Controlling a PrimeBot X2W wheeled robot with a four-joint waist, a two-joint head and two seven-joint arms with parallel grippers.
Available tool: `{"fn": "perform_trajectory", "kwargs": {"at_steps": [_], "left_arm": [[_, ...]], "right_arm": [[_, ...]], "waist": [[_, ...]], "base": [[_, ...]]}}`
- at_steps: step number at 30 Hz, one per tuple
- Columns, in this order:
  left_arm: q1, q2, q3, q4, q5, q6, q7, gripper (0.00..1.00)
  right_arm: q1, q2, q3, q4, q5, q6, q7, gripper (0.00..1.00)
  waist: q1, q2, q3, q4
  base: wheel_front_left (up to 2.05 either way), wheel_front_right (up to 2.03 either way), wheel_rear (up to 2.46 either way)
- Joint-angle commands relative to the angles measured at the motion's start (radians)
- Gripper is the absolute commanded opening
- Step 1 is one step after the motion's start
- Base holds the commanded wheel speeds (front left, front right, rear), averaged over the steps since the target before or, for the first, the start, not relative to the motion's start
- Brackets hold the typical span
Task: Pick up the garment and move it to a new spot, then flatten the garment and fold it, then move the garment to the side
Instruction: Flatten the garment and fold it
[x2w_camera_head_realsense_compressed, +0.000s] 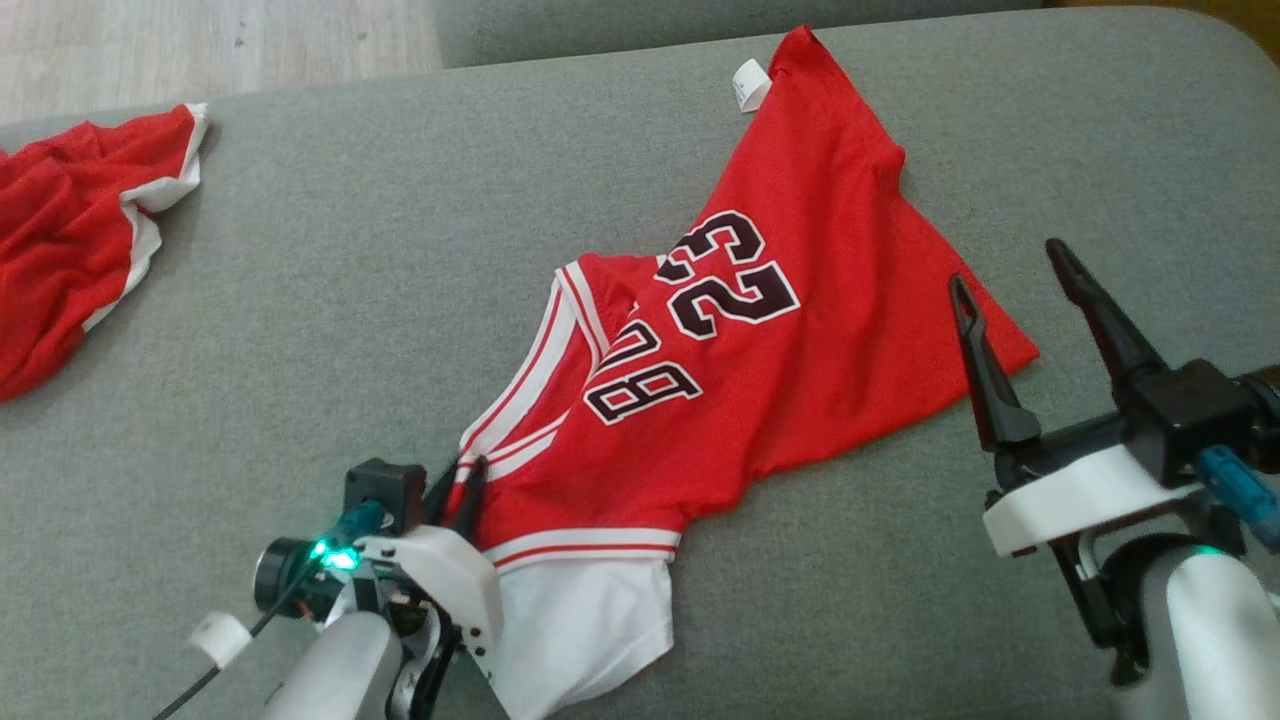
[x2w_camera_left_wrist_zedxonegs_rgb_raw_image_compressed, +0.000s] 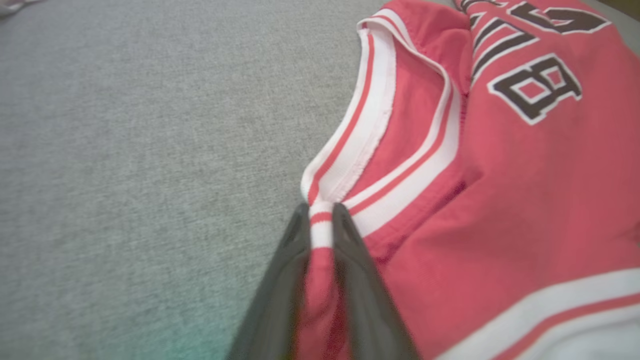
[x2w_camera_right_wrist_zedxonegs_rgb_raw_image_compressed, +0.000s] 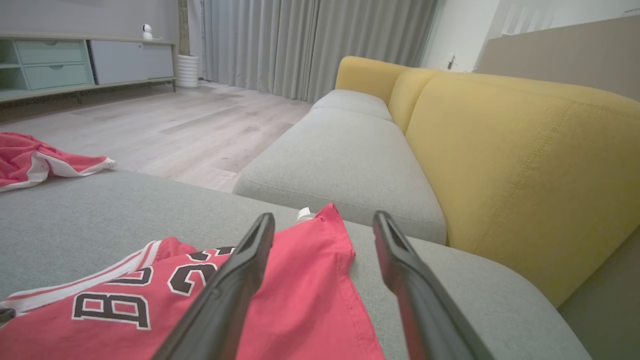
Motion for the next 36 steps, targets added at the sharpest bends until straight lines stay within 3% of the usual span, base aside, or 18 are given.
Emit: {"fn": "perform_trajectory", "kwargs": {"at_steps": [1,11,19,20,21,30,36], "left_arm": [[-0.028,0.016,0.019,-0.015,0.001,0.0,0.001,0.0],[-0.173,0.045,0.061,-0.068,0.041,0.036,-0.098,0.0],[-0.337,0.095,0.094,-0.006,0.06,0.03,-0.119,0.0],[-0.347,0.097,0.094,0.006,0.06,0.026,-0.118,0.07],[-0.356,0.091,0.105,0.013,0.044,0.019,-0.139,1.0],[-0.23,0.06,0.115,-0.049,0.008,0.012,-0.304,1.0],[-0.078,0.027,0.108,-0.139,-0.013,0.038,-0.348,1.0]], "right_arm": [[-0.008,0.008,0.01,-0.05,0.004,-0.001,0.002,1.0],[0.002,0.041,-0.034,-0.09,-0.007,-0.001,-0.011,1.0],[-0.015,0.067,-0.076,-0.04,-0.007,-0.001,-0.061,1.0],[-0.017,0.071,-0.084,-0.031,-0.003,-0.001,-0.07,1.0],[-0.019,0.076,-0.094,-0.018,0.0,-0.001,-0.085,1.0],[0.01,0.082,-0.125,0.019,0.022,-0.001,-0.106,1.0],[0.04,0.082,-0.137,0.037,0.047,-0.001,-0.109,1.0]], "waist": [[0.0,-0.0001,0.002,0.0],[0.0,-0.0001,0.055,-0.013],[0.0,-0.0001,0.086,-0.031],[0.0,-0.0001,0.086,-0.034],[0.0,-0.0001,0.083,-0.036],[0.0,-0.0001,0.017,0.0],[0.0,-0.0001,-0.04,0.042]], "base": [[0.0,0.0,0.0],[0.0,0.0,0.0],[0.0,0.0,0.0],[0.0,0.0,0.0],[0.0,0.0,0.0],[0.0,0.0,0.0],[0.0,0.0,0.0]]}}
